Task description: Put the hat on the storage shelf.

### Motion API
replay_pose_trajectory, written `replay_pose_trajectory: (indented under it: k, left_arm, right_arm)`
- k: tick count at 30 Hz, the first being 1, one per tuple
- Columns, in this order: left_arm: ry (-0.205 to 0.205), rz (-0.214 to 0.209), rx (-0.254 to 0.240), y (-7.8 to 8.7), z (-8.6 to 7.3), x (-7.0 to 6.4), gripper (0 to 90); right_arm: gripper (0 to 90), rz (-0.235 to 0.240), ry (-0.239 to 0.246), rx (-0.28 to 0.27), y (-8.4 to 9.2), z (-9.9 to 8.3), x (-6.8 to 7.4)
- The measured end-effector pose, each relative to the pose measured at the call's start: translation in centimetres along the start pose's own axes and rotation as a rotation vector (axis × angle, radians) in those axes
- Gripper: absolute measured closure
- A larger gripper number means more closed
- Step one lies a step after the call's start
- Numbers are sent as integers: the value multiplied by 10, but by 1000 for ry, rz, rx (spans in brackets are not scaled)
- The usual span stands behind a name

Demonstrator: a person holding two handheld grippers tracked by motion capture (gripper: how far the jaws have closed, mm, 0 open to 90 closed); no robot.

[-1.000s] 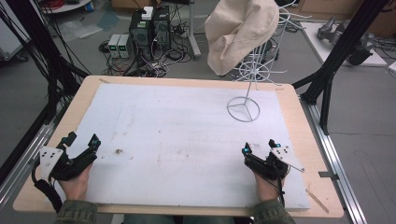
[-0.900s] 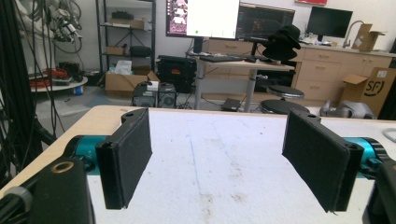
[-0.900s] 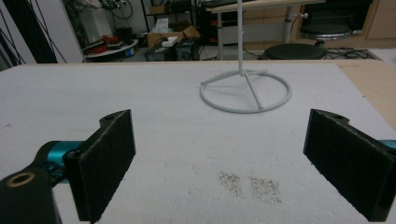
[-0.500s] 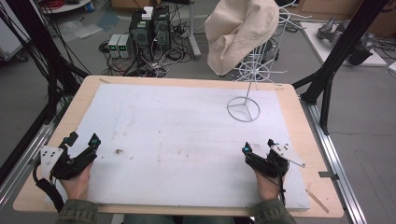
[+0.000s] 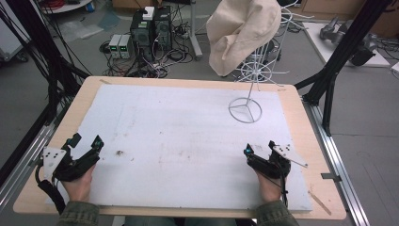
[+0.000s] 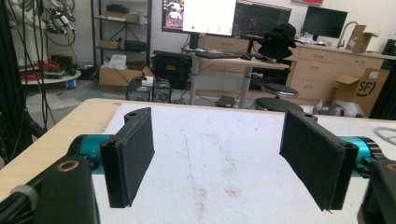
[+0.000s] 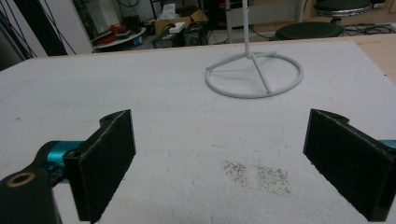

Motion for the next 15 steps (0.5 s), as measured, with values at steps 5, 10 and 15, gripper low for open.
replay_pose_trajectory:
  k: [5,10,15]
  left_arm:
    - [0,0,1,0,0,0,259]
    - [3,1,0,0,0,-1,258]
    - [2,0,3,0,0,0,257]
  right_arm:
    - [80,-1,5,-5,0,0,0]
    - [80,-6,5,-7,1,1,0]
    - [80,-10,8,-13,1,1,0]
Point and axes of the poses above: each handheld gripper's, and its own axes: y roughly backward along the jaws, z roughly out of its top, x roughly to its left, the point moved 8 cm from there along -y, roughly forward along the jaws, and after that the axes turned 2 degrees about z, right-handed, at the moved point
